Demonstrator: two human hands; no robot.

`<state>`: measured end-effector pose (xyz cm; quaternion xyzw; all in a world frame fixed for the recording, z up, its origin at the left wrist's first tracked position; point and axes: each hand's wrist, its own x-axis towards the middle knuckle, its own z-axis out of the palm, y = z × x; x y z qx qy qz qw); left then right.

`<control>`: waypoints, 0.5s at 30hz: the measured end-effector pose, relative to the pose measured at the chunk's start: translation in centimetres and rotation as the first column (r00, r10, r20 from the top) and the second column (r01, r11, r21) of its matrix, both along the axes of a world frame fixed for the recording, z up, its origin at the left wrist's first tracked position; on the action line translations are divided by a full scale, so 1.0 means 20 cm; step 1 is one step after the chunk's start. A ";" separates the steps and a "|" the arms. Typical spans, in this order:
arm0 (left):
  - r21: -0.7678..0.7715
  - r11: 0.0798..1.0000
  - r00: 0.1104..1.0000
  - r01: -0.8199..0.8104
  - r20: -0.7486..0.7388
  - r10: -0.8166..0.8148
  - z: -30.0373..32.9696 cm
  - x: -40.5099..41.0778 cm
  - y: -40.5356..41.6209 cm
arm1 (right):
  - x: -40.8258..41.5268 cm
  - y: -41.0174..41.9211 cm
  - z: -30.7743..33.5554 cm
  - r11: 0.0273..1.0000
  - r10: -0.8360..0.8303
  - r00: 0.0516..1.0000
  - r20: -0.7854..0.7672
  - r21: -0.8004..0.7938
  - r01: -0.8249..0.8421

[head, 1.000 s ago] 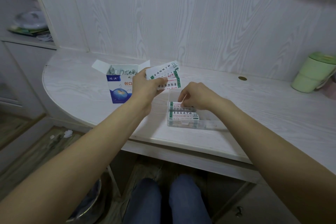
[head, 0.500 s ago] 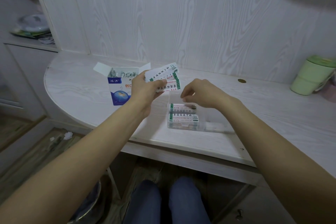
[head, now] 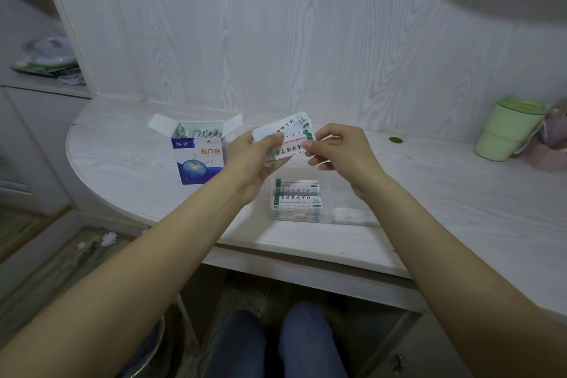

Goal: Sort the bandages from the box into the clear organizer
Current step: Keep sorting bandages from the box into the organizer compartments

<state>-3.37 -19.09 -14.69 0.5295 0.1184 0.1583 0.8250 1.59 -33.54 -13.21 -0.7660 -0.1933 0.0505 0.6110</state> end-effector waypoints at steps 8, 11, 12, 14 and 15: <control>0.126 0.991 0.999 0.034 -0.029 -0.031 0.01 0.05 -0.12 | 0.03 -0.12 0.00 0.993 -0.091 0.993 -0.075 0.067 0.096; 0.153 0.988 0.999 0.030 -0.043 -0.024 0.01 0.07 -0.17 | 0.06 -0.19 -0.01 0.992 -0.119 0.991 -0.063 0.041 0.122; 0.157 0.987 0.999 0.020 -0.042 -0.014 0.01 0.08 -0.18 | 0.07 -0.21 -0.02 0.990 -0.135 0.989 -0.057 0.031 0.137; 0.156 0.988 0.999 -0.013 -0.035 0.019 0.01 0.10 -0.21 | 0.09 -0.26 -0.03 0.983 -0.182 0.982 -0.046 0.010 0.183; 0.150 0.988 0.999 -0.028 -0.028 0.033 0.01 0.10 -0.22 | 0.11 -0.28 -0.04 0.977 -0.212 0.977 -0.037 -0.012 0.212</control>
